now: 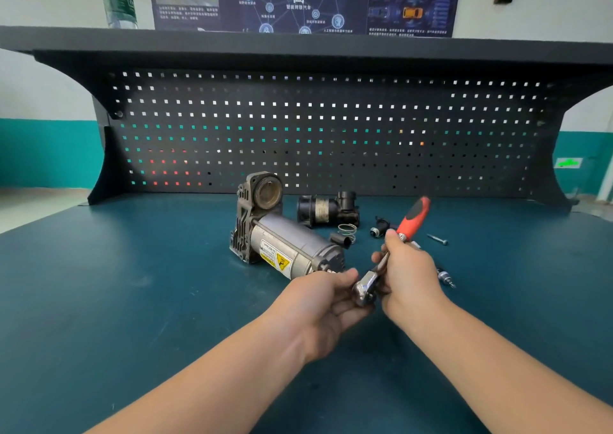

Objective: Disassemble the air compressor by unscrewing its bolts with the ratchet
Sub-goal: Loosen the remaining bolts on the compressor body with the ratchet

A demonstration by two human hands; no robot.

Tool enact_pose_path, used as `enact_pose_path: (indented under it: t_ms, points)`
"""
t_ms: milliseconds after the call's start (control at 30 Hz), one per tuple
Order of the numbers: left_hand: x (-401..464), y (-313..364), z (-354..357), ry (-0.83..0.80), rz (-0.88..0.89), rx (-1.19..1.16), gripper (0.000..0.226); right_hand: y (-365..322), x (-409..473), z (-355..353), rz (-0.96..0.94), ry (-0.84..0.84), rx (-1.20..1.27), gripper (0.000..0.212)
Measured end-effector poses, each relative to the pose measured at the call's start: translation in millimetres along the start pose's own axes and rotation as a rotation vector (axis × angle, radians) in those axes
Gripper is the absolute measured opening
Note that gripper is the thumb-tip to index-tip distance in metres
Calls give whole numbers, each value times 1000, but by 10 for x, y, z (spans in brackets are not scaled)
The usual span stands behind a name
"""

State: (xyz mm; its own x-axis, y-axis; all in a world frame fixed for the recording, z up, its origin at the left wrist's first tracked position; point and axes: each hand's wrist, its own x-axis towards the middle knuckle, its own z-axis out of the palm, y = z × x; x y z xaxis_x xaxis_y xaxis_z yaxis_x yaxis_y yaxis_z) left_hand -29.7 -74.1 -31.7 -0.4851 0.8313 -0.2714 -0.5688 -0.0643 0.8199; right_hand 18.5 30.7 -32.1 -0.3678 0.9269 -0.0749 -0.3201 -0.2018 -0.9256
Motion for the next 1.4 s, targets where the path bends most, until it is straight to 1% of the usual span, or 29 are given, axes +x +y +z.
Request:
enact_pose_path:
  t_ms: [67, 100, 167, 233, 300, 367, 433, 500, 533, 567, 600, 633, 667, 700, 733, 800, 900, 1000, 1033, 1067, 1100, 1133, 1200, 1300, 1400]
  points:
    - [4, -1, 4, -1, 0, 9, 10, 9, 3, -5, 80, 7, 21, 29]
    - [6, 0, 3, 2, 1, 12, 9, 9, -4, 2, 69, -3, 23, 29]
    - [5, 1, 0, 6, 6, 16, 9, -2, -33, 16, -57, -39, 9, 30]
    - [-10, -1, -1, 8, 10, 10, 10, -19, -89, 19, -294, -82, -99, 31]
    - [-25, -2, -1, 6, 17, 13, 11, -38, -173, 12, -593, -146, -247, 31]
    - [-32, -1, 0, -5, 25, 29, 14, -48, -271, 2, -903, -262, -352, 29]
    - [-51, -2, -9, -42, 35, 36, 19, -67, -342, -21, -1262, -396, -508, 27]
    - [-84, -9, -9, -97, 72, 4, 25, -54, -364, -32, -1592, -534, -692, 37]
    - [-97, -17, -13, -125, 99, -21, 27, -44, -360, -33, -1680, -578, -763, 44]
    - [-113, -19, -9, -146, 120, -49, 27, -37, -351, -33, -1720, -586, -793, 47]
    - [-118, -18, -2, -150, 115, -58, 24, -30, -342, -35, -1714, -562, -780, 45]
    - [-99, -16, -6, -137, 94, -34, 22, -15, -338, -35, -1661, -515, -735, 38]
    - [-74, -11, -7, -115, 64, 0, 23, 2, -338, -36, -1556, -466, -662, 28]
    - [-45, -10, -7, -92, 40, 23, 23, 12, -329, -34, -1406, -424, -572, 20]
    - [-30, 1, -13, -77, 23, 25, 21, 9, -308, -24, -1233, -384, -486, 17]
    - [-16, 5, -7, -49, 6, 11, 13, -12, -234, -3, -919, -274, -354, 27]
    - [5, -3, -2, -28, 4, 13, 15, 1, -83, 5, -539, -100, -259, 33]
    - [10, -8, 6, -31, -8, 16, 14, 51, 35, 5, -107, -33, 9, 30]
    - [8, -9, 5, -33, -11, 20, 15, 62, 48, 3, -5, -19, 64, 30]
    - [9, -9, 4, -32, -13, 20, 16, 72, 54, 4, 51, -12, 87, 30]
    - [8, -7, 3, -30, -16, 23, 16, 80, 59, 5, 57, -15, 90, 30]
    - [8, -5, 1, -27, -17, 23, 16, 81, 57, 7, 18, -25, 82, 29]
    - [9, 1, -4, -20, -10, 27, 12, 59, 11, 11, -169, -66, 13, 29]
    - [-11, -2, 0, -21, 9, 23, 9, 22, -111, -1, -612, -154, -203, 31]
    - [-31, -11, 3, -40, 24, 50, 13, -15, -251, -16, -1101, -321, -397, 28]
